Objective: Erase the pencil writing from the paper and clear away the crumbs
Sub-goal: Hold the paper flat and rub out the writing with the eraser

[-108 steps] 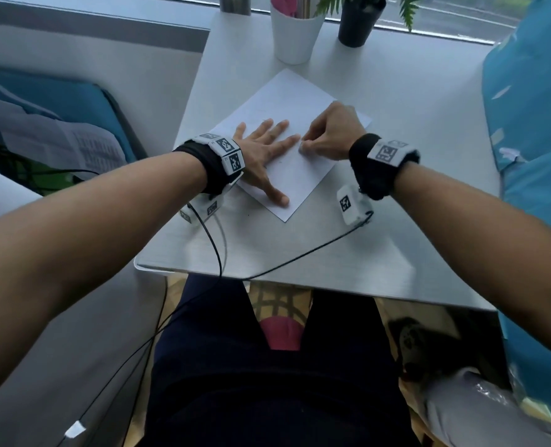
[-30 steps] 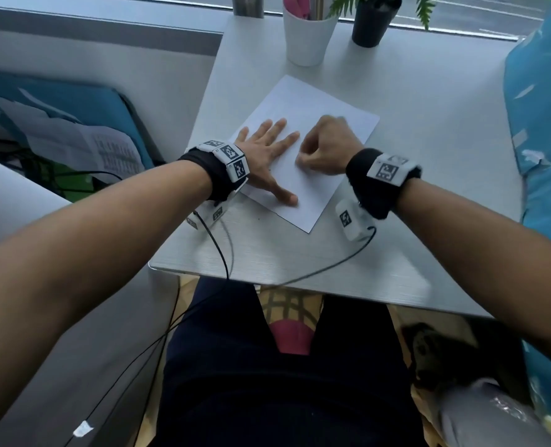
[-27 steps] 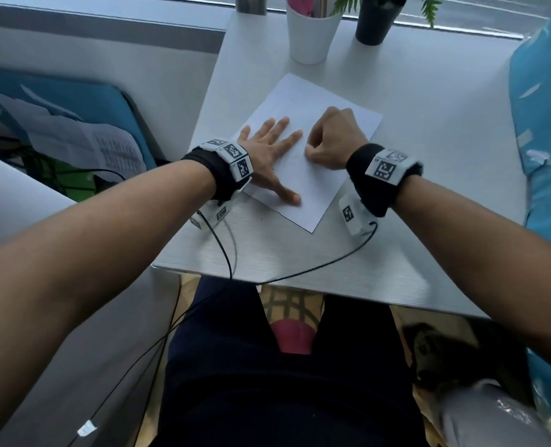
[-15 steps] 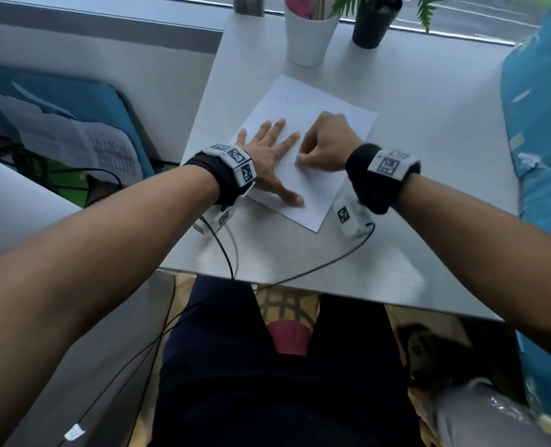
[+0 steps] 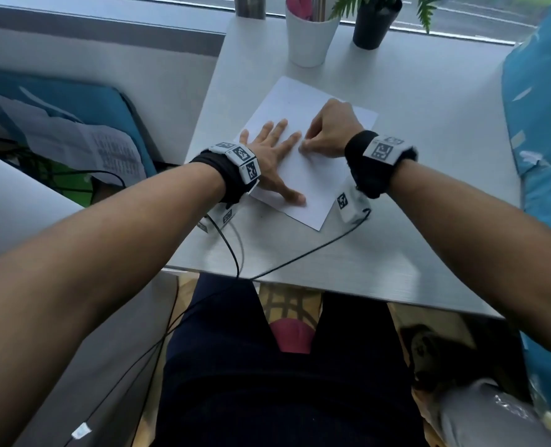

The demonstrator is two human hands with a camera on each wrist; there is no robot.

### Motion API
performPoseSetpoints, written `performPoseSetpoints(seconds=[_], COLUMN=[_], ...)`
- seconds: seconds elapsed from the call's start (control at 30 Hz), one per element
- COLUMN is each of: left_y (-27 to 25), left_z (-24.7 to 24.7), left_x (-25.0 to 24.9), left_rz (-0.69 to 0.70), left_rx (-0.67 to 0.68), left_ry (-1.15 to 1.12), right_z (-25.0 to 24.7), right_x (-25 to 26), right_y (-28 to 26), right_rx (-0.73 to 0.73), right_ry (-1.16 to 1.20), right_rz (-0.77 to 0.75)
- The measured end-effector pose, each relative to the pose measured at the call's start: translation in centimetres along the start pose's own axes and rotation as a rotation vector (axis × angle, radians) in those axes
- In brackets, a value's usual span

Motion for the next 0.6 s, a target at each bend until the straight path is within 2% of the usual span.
performPoseSetpoints(seconds=[0.03,0.13,0.27,0.37,0.5,0.6], left_y=[-0.1,0.0,0.1,0.3,0.2,0.3], left_z=[0.0,0.1,-0.1,0.2,0.1,0.2], left_x=[0.0,0.0,0.0,0.2,0.2,0.2], left_rz=[-0.002,-0.002,-0.002,-0.007,0.002,-0.005], left_rx=[-0.001,-0.002,-0.012,-0.013,-0.022,-0.016], left_ry=[-0.006,-0.011,-0.014,-0.016,-0.028,-0.014], right_z=[-0.1,1.2,0.2,1.6,-0.3,1.5], right_x=[-0.1,1.5,0.8,2.1,0.2,1.5], right_y=[0.1,0.1,0.5,0.4,0.4,-0.3], right_rx=[-0.017,0.072,-0.017,0.083,-0.028,0.097], right_ry=[0.01,-0.004,0.0,-0.002,-0.011,-0.006], right_rz=[0.012,-0.054,-0.021,-0.085,-0.019,-0.084])
Point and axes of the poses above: each hand's wrist, its own y-axis towards the middle knuckle, its own z-axis out of the palm, x = y × z, the point moved 10 cm from there along y, towards the middle knuckle, and after that the axes turned 15 degrees about -z, right-handed, at the moved point
